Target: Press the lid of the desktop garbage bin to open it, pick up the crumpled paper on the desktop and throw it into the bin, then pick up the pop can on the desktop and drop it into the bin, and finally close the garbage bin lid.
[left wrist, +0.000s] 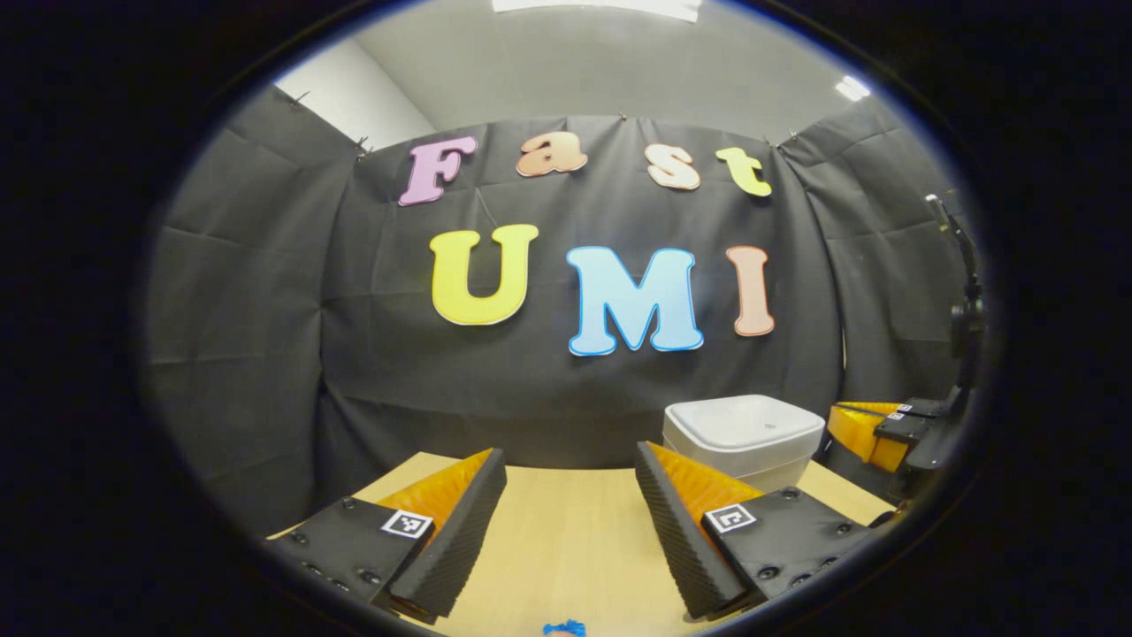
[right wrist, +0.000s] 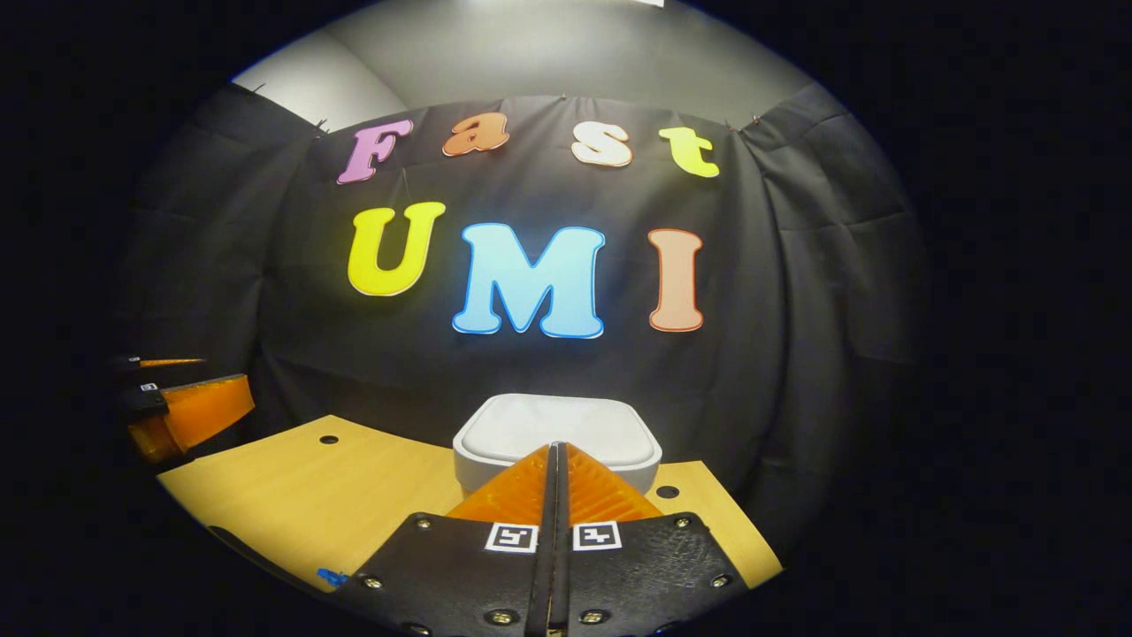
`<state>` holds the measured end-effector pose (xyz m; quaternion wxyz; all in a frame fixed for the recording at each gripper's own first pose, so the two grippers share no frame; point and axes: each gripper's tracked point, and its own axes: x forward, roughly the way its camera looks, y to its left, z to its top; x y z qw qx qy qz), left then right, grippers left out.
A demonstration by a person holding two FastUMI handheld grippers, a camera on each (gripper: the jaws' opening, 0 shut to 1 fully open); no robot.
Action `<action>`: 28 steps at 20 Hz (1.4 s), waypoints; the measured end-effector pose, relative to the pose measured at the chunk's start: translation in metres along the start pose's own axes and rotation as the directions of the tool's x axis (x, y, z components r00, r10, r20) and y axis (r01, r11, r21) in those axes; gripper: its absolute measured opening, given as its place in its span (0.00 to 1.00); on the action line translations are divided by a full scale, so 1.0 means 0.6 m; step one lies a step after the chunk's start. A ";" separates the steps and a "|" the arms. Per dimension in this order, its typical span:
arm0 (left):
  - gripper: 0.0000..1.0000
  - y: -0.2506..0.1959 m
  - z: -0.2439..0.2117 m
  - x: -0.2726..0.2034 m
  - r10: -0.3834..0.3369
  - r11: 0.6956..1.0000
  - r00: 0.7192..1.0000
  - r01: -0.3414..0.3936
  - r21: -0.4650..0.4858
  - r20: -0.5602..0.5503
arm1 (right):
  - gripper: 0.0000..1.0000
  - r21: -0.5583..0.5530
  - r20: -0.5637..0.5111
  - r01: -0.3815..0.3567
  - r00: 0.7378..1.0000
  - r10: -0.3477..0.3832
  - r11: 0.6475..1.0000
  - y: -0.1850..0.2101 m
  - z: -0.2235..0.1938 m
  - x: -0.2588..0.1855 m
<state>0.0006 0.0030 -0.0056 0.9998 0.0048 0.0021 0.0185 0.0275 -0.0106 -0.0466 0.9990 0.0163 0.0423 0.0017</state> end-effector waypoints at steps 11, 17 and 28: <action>0.98 0.010 0.001 -0.006 -0.001 1.000 1.000 0.001 0.013 -0.001 | 0.00 -0.081 0.009 -0.040 0.999 0.041 0.996 0.006 -0.009 0.052; 0.97 0.022 -0.005 -0.010 0.010 1.000 1.000 -0.010 0.024 -0.021 | 0.00 -0.010 -0.027 -0.034 0.999 0.034 0.999 -0.014 -0.028 0.118; 0.94 0.017 -0.029 0.003 0.014 1.000 0.998 -0.015 -0.018 -0.058 | 0.00 0.033 -0.077 -0.046 0.996 0.048 0.998 -0.033 -0.057 0.160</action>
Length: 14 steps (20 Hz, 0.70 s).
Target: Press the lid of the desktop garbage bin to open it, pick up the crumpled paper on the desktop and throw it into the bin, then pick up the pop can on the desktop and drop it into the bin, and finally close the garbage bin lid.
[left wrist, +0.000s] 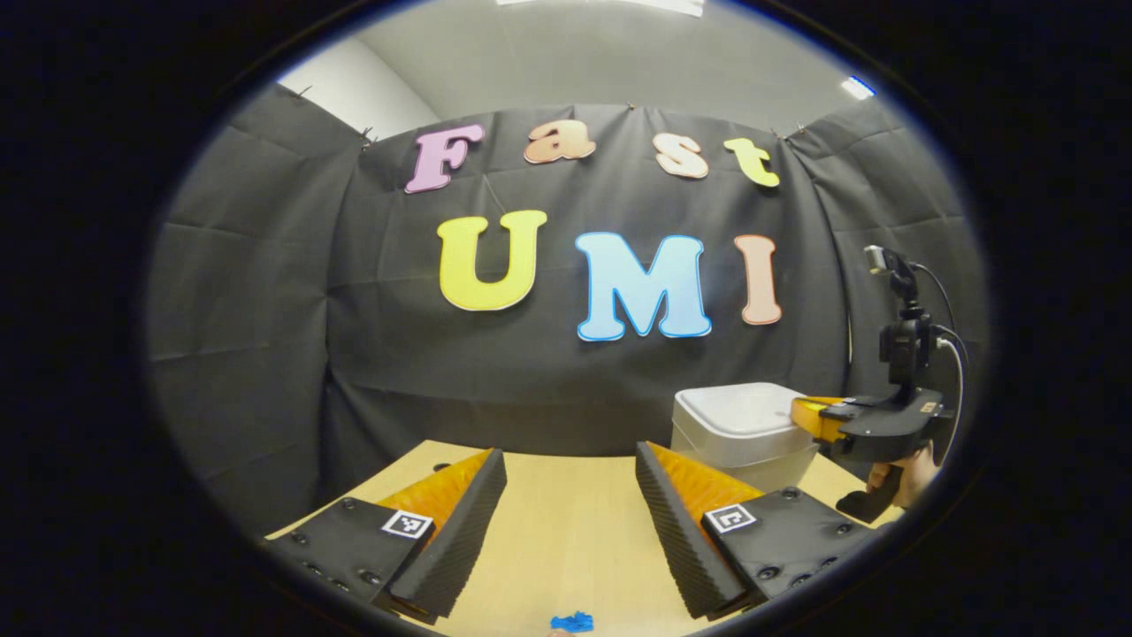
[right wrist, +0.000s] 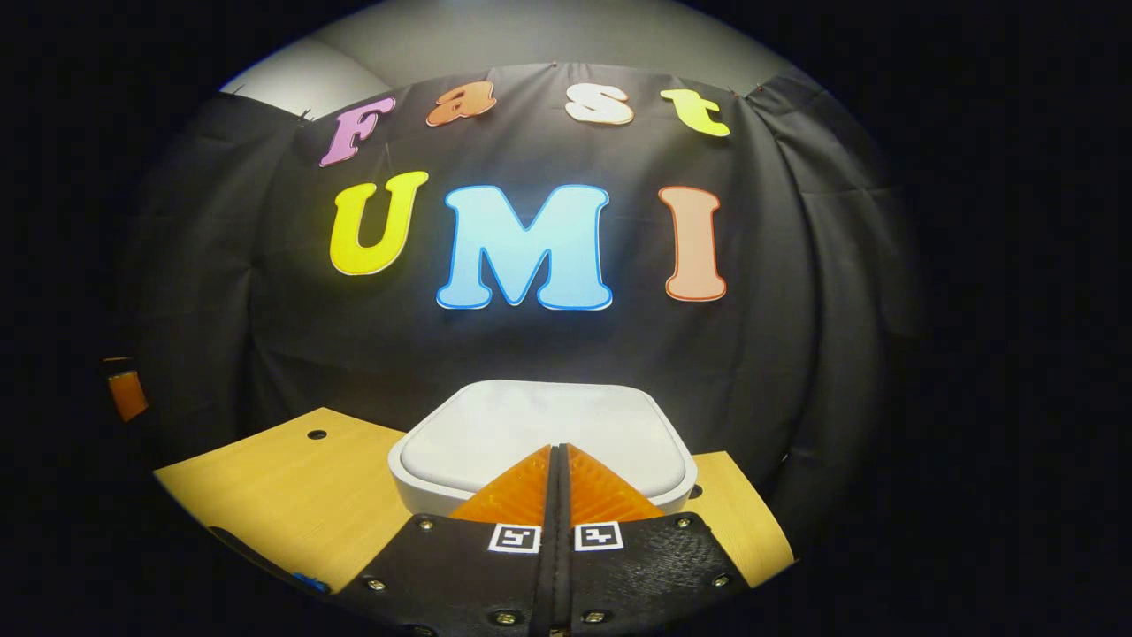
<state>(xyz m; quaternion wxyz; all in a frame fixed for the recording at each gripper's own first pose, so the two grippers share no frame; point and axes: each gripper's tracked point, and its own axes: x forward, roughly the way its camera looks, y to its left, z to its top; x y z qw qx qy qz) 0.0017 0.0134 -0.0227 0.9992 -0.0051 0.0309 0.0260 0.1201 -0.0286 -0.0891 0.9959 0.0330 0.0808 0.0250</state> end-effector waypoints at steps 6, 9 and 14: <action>0.98 -0.007 -0.008 0.008 0.001 1.000 1.000 -0.001 -0.017 -0.019 | 0.00 0.052 -0.031 -0.046 0.998 0.047 0.998 -0.001 -0.011 0.006; 0.98 -0.012 -0.004 0.008 -0.006 1.000 1.000 0.005 -0.015 -0.012 | 0.00 0.065 -0.037 -0.047 0.998 0.050 0.997 -0.002 -0.013 0.007; 0.98 -0.015 0.013 -0.005 -0.007 1.000 1.000 0.008 -0.023 0.021 | 0.01 0.017 -0.065 -0.021 0.998 0.022 1.000 -0.002 -0.017 0.011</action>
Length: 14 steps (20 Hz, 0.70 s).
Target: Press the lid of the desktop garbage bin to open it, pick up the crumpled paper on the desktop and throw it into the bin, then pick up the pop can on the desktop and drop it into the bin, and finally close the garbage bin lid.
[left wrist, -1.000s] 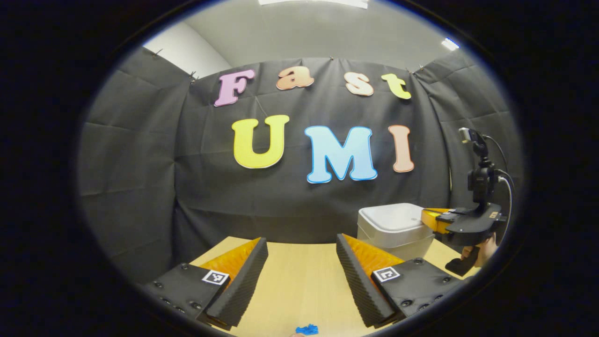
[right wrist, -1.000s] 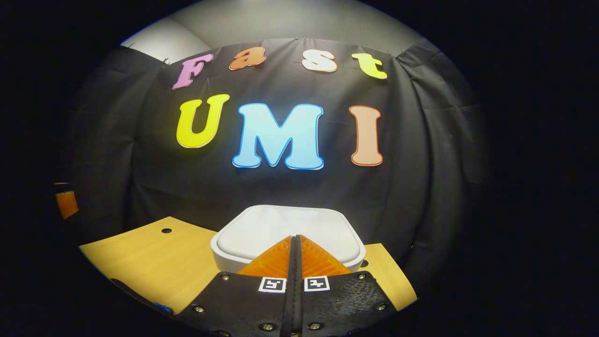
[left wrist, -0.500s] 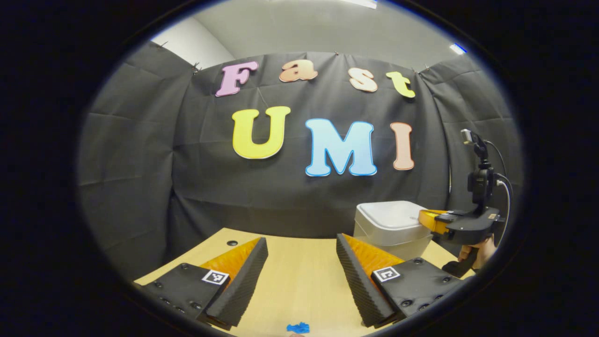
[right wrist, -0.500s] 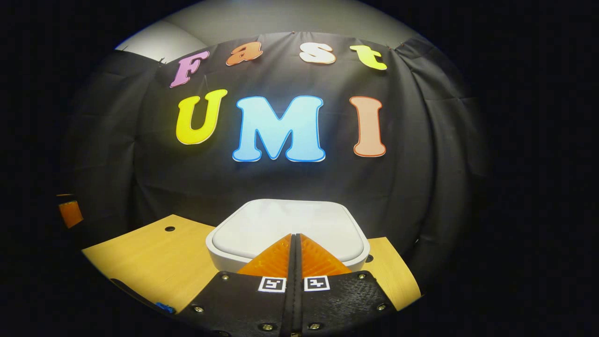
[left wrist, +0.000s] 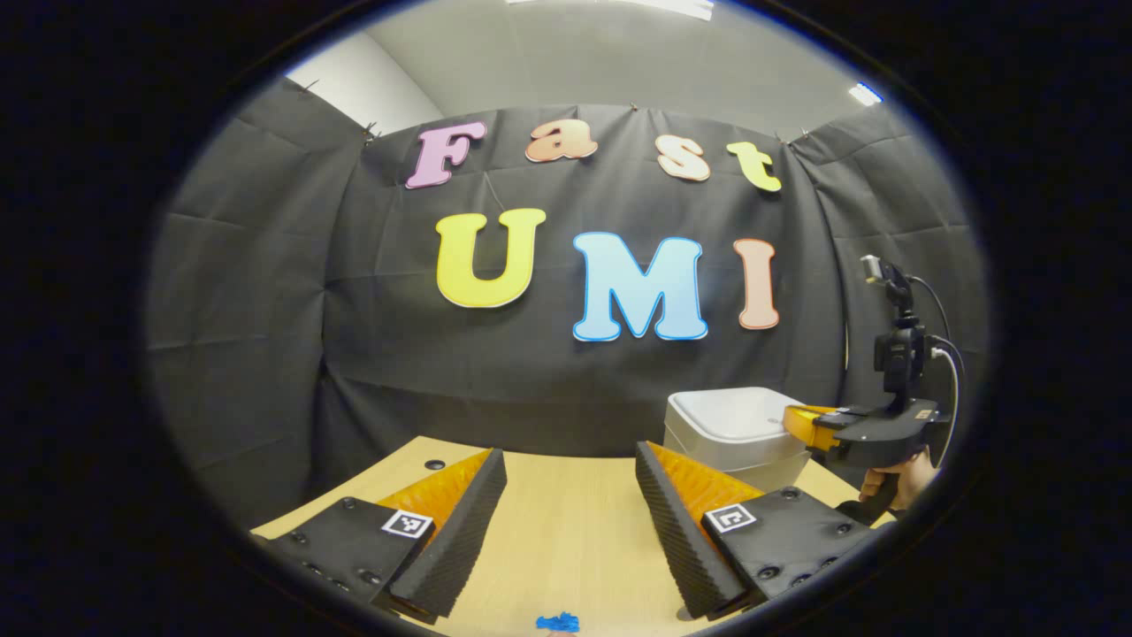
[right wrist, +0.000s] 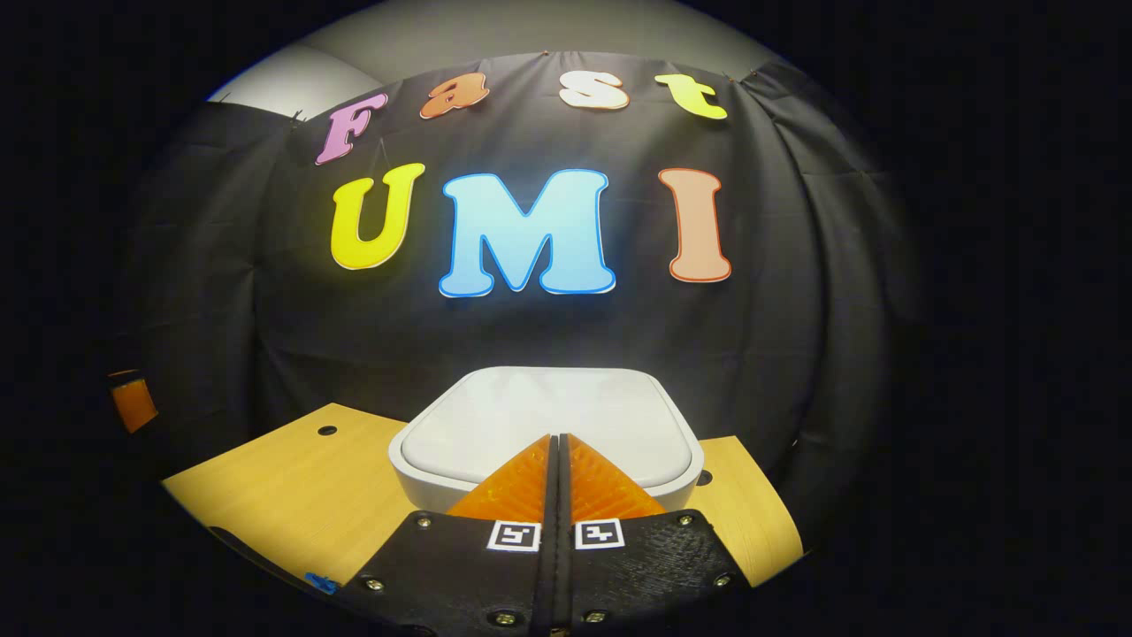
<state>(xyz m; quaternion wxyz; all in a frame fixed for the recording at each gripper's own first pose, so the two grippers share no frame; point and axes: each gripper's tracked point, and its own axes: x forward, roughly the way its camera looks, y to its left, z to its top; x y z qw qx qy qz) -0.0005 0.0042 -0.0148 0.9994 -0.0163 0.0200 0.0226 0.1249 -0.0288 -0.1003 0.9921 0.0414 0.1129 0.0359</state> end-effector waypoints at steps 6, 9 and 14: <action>0.96 0.008 0.018 -0.024 0.021 1.000 0.999 -0.021 0.001 0.039 | 0.00 0.028 0.046 -0.008 0.999 0.007 1.000 0.001 0.067 -0.021; 0.94 0.015 0.019 -0.037 0.032 0.999 0.999 -0.032 0.003 0.043 | 0.00 -0.012 0.117 0.001 0.993 0.001 1.000 0.005 0.099 -0.036; 0.94 0.023 0.013 -0.047 0.047 0.999 0.998 -0.047 0.002 0.038 | 0.00 -0.006 0.148 -0.004 0.989 0.004 1.000 0.004 0.124 -0.052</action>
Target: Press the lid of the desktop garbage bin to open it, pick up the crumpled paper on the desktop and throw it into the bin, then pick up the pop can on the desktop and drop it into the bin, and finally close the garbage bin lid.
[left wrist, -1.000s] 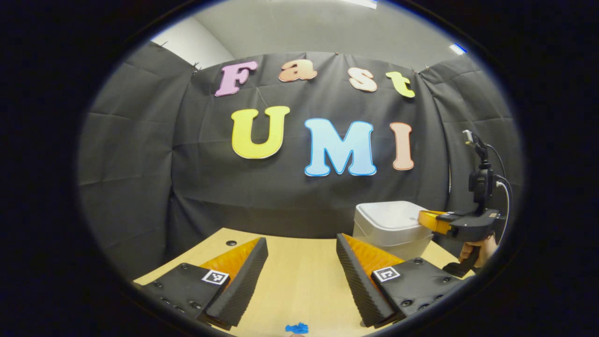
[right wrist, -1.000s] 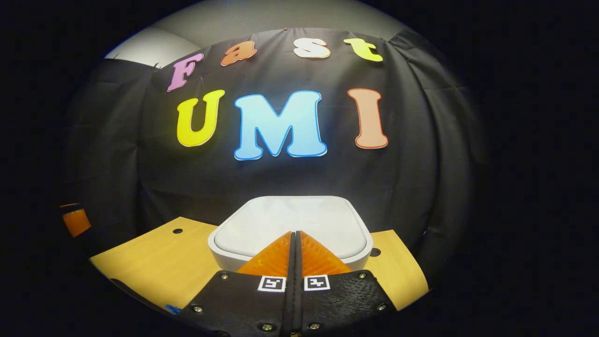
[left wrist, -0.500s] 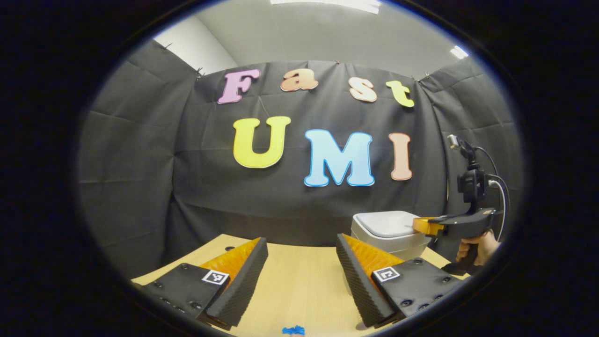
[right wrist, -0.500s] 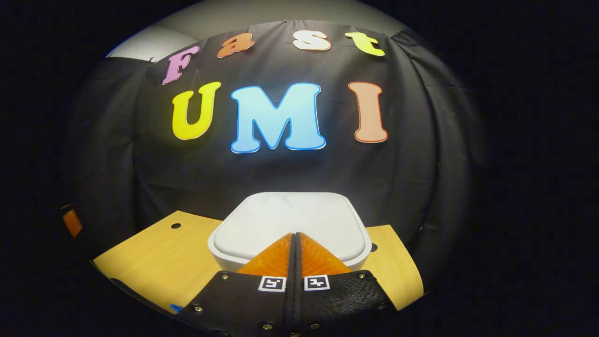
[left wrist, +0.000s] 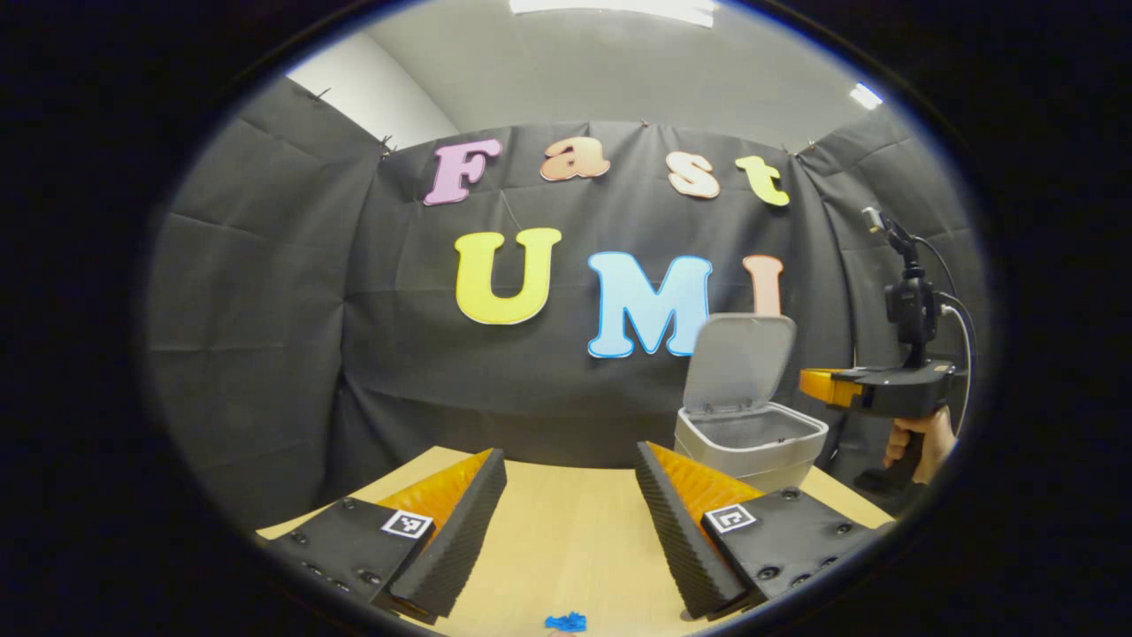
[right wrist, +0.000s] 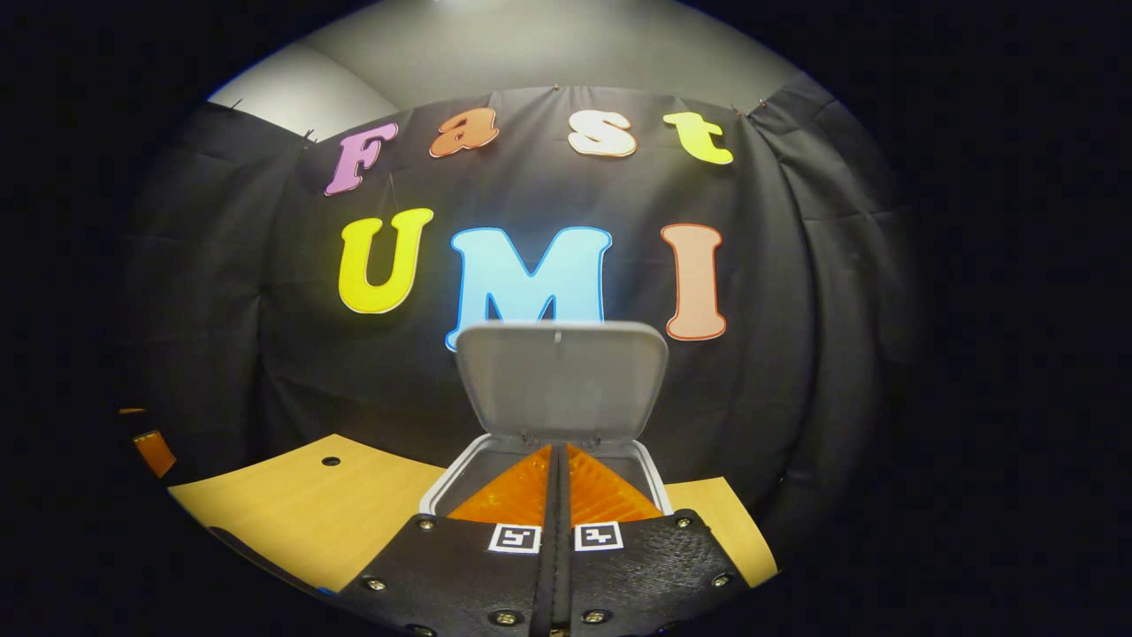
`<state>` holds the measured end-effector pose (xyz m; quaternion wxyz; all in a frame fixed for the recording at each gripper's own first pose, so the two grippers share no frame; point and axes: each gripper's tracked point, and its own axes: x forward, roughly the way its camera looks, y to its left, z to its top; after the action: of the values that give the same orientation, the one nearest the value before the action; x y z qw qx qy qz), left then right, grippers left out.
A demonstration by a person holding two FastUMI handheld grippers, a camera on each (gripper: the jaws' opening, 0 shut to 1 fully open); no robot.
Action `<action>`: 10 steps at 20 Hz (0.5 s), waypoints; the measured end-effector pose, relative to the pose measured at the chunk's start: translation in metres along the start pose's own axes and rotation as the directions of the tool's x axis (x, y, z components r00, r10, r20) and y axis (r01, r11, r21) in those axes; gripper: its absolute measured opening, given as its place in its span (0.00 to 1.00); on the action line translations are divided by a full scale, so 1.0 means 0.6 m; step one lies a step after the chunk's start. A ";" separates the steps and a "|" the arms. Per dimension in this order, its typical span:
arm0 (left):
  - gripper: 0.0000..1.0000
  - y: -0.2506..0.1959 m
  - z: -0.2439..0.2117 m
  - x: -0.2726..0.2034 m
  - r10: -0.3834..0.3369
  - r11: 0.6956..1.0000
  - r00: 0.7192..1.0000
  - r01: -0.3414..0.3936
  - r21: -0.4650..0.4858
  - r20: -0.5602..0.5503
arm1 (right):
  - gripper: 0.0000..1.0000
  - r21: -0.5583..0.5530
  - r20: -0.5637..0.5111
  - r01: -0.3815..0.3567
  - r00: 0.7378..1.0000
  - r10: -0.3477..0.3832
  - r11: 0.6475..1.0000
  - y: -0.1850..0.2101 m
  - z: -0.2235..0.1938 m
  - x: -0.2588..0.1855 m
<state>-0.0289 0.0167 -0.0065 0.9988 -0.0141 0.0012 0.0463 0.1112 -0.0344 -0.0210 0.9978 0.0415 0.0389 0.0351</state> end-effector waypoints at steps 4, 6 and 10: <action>0.96 0.002 -0.015 -0.001 -0.001 1.000 1.000 0.001 -0.011 -0.017 | 0.00 -0.006 0.004 0.001 1.000 -0.001 1.000 -0.004 0.004 -0.026; 0.97 0.004 -0.021 -0.002 -0.005 1.000 1.000 0.004 -0.012 -0.024 | 0.00 -0.004 0.009 -0.001 1.000 0.001 1.000 -0.001 0.005 -0.042; 0.98 0.007 -0.041 -0.001 -0.012 1.000 0.999 0.012 -0.007 -0.044 | 0.00 -0.024 0.040 0.013 0.999 -0.012 1.000 0.001 0.012 -0.080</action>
<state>-0.0302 0.0202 -0.0312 0.9988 -0.0185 0.0228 0.0400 0.0642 -0.0380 -0.0102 0.9990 0.0299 0.0187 0.0285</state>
